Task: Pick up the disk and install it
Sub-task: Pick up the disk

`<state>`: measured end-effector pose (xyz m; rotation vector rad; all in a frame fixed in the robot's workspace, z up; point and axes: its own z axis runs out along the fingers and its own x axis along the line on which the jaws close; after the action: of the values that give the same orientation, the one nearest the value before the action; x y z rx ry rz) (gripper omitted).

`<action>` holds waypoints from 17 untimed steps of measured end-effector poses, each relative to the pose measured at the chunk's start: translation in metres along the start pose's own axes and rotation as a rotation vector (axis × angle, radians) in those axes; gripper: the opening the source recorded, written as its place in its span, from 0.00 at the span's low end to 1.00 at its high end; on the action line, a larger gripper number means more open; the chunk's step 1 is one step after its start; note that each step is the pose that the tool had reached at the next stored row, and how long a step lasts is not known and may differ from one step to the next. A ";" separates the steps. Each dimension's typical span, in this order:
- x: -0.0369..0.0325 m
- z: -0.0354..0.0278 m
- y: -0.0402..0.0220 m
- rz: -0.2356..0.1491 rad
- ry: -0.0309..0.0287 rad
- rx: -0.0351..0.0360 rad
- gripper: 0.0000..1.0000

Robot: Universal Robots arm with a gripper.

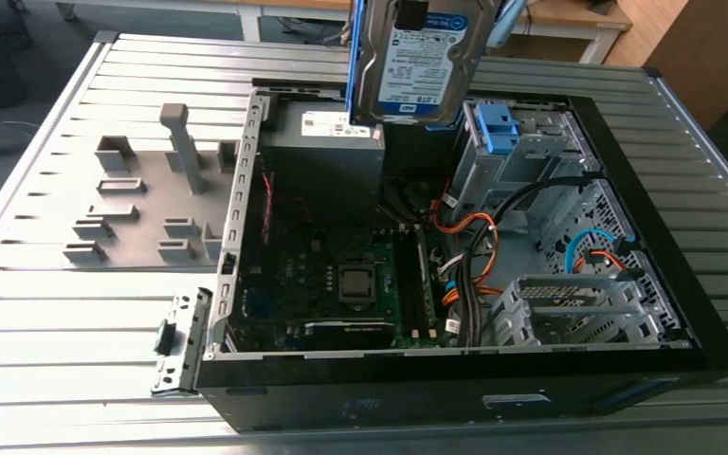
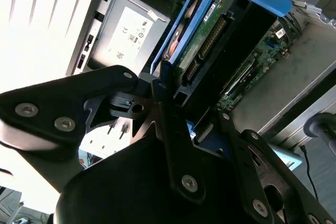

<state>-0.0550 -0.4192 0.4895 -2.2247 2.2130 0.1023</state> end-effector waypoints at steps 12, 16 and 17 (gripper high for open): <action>0.0075 -0.0003 0.0001 0.000 0.0000 0.0000 0.36; 0.0116 -0.0005 0.0001 0.000 0.0001 0.0000 0.36; 0.0128 -0.0005 0.0001 0.000 0.0000 0.0000 0.36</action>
<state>-0.0550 -0.4321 0.4895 -2.2247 2.2130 0.1024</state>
